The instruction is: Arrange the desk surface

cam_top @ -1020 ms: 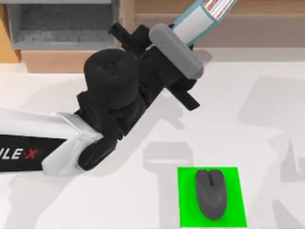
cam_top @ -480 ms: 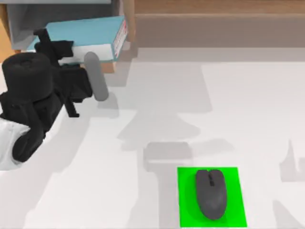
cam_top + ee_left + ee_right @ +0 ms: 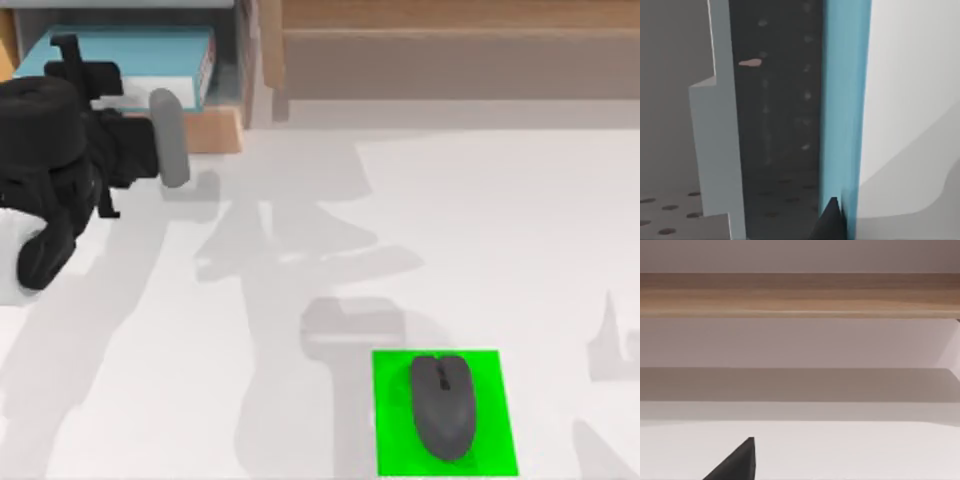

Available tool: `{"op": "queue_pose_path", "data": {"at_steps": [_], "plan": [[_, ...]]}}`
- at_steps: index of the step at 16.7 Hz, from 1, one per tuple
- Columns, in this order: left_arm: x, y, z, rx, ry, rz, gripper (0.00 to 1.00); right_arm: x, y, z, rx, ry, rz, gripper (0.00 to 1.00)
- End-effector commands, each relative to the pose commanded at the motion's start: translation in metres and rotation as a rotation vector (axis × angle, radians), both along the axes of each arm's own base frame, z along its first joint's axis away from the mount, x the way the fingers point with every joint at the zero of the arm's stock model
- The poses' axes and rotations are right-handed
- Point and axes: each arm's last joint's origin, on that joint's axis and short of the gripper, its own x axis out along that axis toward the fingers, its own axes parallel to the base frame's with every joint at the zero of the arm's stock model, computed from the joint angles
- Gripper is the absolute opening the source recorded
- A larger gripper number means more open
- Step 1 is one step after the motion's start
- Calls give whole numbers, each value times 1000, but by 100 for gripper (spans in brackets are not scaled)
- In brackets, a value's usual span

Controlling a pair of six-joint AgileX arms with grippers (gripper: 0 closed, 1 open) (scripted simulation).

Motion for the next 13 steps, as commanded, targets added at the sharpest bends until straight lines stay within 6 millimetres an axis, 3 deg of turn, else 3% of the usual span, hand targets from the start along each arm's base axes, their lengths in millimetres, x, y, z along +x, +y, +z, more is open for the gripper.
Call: {"op": "queue_pose_path", "data": {"at_steps": [3, 10, 13], "plan": [[0, -1, 1, 0, -3, -4, 0, 0, 0, 0, 0, 0, 0, 100], [27, 0, -3, -1, -6, 2, 0, 0, 0, 0, 0, 0, 0, 100], [30, -1, -5, 0, 0, 0, 0, 0, 0, 0, 0, 0, 0, 100]]}}
